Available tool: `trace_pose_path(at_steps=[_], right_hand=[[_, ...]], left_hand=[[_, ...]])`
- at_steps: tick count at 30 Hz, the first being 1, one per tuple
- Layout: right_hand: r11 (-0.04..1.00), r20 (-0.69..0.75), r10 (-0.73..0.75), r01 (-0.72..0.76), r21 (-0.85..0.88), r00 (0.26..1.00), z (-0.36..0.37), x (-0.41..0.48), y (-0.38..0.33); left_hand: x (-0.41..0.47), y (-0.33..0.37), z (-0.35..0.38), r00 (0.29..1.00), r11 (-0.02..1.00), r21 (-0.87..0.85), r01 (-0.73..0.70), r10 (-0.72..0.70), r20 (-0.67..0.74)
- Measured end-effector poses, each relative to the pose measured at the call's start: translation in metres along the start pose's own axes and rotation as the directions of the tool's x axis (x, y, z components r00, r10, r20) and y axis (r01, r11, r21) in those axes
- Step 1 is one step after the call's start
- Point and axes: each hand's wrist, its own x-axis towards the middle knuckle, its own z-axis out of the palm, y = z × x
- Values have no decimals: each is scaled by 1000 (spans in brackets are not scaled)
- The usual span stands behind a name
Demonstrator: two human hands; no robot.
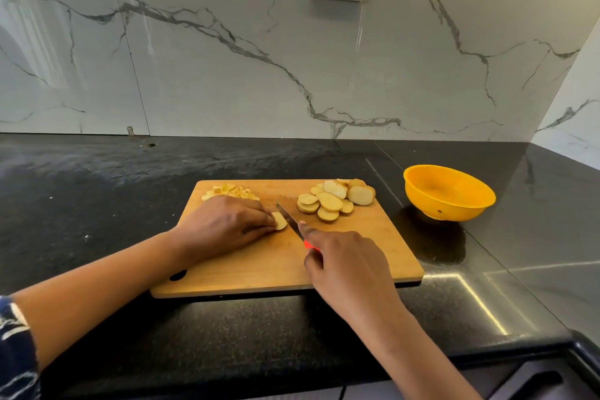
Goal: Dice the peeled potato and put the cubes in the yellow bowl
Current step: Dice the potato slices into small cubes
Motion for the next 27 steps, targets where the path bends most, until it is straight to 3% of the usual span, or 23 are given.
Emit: trace_pose_path(at_steps=[10, 21, 27], right_hand=[[997, 57, -69, 72, -43, 996, 1, 9, 7], [994, 76, -110, 110, 9, 991, 2, 12, 12], [978, 153, -154, 173, -116, 976, 3, 26, 4]], left_hand=[[-9, -11, -9, 983, 992, 16, -122, 119, 143], [-10, -18, -9, 977, 990, -3, -140, 139, 165], [-9, -16, -9, 978, 989, -14, -145, 146, 150]])
